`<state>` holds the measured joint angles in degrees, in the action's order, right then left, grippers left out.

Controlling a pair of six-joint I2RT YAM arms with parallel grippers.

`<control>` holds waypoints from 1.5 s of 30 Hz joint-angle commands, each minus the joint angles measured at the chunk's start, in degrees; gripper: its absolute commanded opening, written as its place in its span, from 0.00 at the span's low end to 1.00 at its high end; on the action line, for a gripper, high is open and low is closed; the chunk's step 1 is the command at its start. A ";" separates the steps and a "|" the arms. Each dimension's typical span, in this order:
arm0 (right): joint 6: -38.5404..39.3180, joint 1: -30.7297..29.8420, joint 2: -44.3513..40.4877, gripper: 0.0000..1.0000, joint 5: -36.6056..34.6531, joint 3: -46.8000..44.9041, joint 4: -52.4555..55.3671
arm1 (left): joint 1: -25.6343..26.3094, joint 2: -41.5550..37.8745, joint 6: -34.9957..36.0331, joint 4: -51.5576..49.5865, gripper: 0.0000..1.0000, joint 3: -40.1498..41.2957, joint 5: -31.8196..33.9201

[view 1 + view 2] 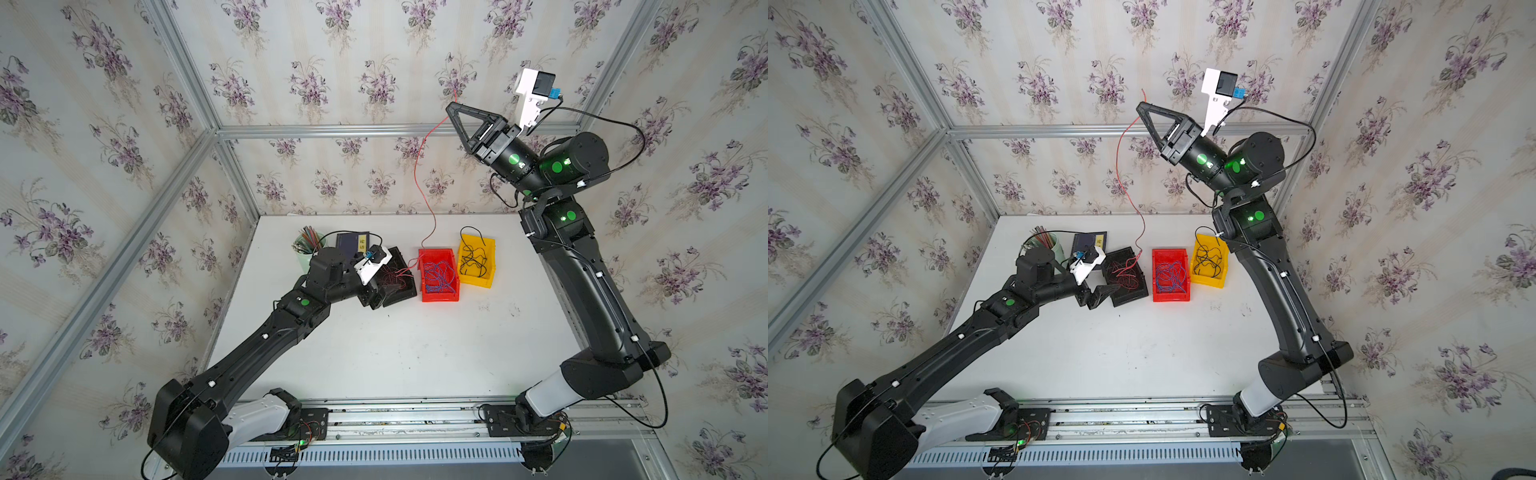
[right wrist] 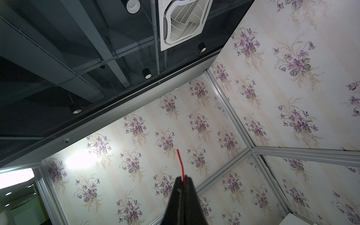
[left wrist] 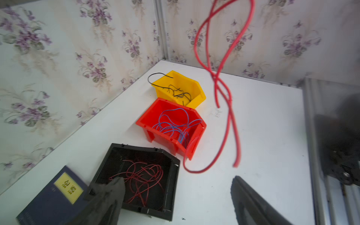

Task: Untangle and sort cables by color
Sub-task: Untie the cable.

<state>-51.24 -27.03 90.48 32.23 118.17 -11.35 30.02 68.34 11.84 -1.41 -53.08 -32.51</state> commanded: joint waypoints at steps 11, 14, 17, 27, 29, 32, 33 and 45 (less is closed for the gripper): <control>-1.01 -0.04 -0.77 0.00 -0.15 -0.88 -2.25 | 0.39 5.89 0.17 4.96 0.64 -4.55 -10.66; -0.88 -0.04 -1.31 0.00 -0.59 -2.04 -2.43 | 0.39 7.28 0.35 1.72 0.19 -6.42 -10.94; -0.69 0.03 -1.68 0.00 -0.72 -3.27 -2.96 | 0.39 8.22 0.38 1.15 0.05 -6.96 -11.13; 4.28 8.76 -5.01 0.00 -3.66 -1.43 0.55 | -2.84 15.15 -2.58 -10.54 0.00 -5.84 5.29; 5.31 11.11 -6.01 0.00 -4.55 -1.28 1.39 | -3.95 15.85 -3.56 -11.69 0.00 -5.21 7.57; 5.45 14.41 -7.30 0.00 -5.28 -1.77 1.51 | -4.96 16.24 -3.62 -12.93 0.00 -4.82 8.65; 5.38 15.10 -7.77 0.00 -5.58 -2.47 1.24 | -5.16 16.09 -3.57 -12.86 0.00 -4.76 8.66; -0.70 15.68 -12.20 0.00 -2.08 -21.89 -6.65 | -5.84 15.64 -6.53 -8.46 0.00 -12.24 3.87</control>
<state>-50.35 -11.25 79.48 28.38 98.37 -13.58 24.40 83.18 6.66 -12.27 -63.37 -26.44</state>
